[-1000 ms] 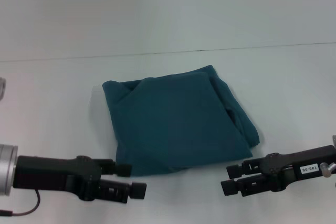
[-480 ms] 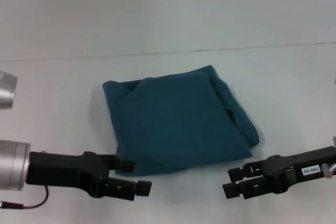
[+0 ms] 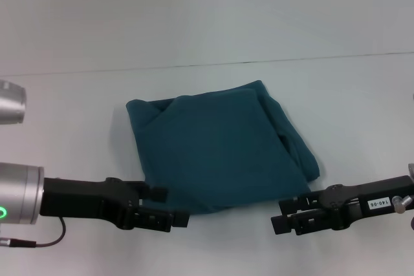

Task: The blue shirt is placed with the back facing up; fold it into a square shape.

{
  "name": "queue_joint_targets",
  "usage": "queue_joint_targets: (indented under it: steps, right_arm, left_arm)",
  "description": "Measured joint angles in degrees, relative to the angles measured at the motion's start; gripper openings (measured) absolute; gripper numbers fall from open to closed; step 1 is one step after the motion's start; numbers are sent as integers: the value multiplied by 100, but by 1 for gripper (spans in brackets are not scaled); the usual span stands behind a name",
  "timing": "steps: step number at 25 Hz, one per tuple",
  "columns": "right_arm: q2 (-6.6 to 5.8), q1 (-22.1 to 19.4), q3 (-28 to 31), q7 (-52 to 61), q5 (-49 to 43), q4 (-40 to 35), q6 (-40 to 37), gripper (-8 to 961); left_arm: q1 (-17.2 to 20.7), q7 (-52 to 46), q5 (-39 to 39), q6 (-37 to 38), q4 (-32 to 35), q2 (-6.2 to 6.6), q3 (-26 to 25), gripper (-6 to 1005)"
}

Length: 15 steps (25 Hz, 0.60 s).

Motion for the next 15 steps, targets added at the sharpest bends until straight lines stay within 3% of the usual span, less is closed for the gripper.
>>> queue_joint_targets:
  steps: [15]
  right_arm:
    - [-9,36,16,7,5,0,-8,818]
  left_arm:
    - [-19,38,15,-20,-7,-3,66,936]
